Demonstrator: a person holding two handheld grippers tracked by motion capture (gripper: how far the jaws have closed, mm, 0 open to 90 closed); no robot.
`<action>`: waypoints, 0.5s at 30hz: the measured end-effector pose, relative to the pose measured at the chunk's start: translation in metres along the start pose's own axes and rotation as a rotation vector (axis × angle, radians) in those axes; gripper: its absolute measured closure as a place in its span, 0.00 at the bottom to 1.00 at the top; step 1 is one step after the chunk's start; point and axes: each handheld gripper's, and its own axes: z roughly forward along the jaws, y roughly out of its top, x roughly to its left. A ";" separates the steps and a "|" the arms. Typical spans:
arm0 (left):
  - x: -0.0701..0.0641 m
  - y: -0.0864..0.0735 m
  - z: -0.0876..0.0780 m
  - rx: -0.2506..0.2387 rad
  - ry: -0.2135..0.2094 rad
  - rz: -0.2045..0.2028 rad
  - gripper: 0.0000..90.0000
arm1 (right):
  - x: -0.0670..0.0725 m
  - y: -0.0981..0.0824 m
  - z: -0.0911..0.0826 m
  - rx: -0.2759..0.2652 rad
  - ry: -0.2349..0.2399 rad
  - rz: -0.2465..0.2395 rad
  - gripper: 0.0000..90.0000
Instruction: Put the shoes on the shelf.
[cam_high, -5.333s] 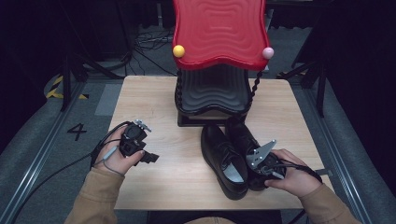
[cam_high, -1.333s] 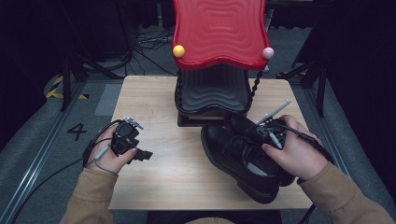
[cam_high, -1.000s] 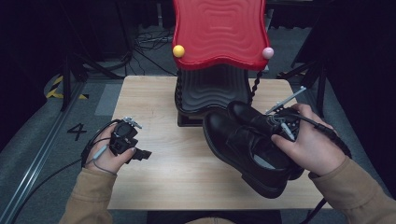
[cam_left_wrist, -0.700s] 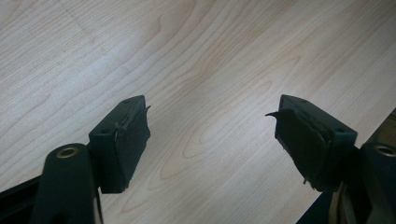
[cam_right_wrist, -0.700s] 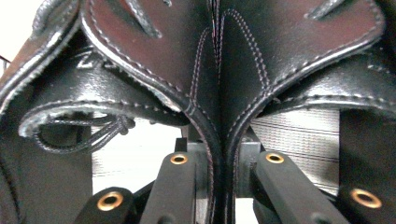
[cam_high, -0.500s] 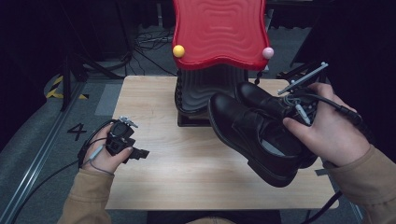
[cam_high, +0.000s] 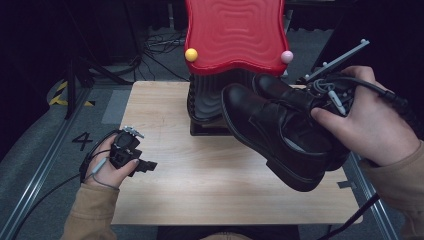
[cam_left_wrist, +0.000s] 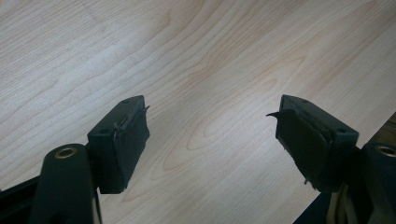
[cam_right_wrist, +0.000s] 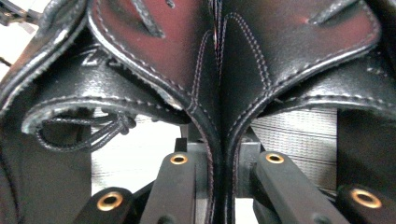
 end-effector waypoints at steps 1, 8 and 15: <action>0.000 -0.001 0.000 0.000 -0.004 -0.005 0.29 | 0.001 0.002 -0.003 0.005 0.003 0.000 0.91; 0.002 -0.003 -0.001 0.000 -0.004 -0.011 0.29 | 0.009 0.001 -0.023 -0.014 -0.010 -0.014 0.91; 0.001 -0.001 0.000 0.000 -0.007 -0.005 0.29 | 0.012 0.013 -0.042 -0.057 -0.012 -0.005 0.91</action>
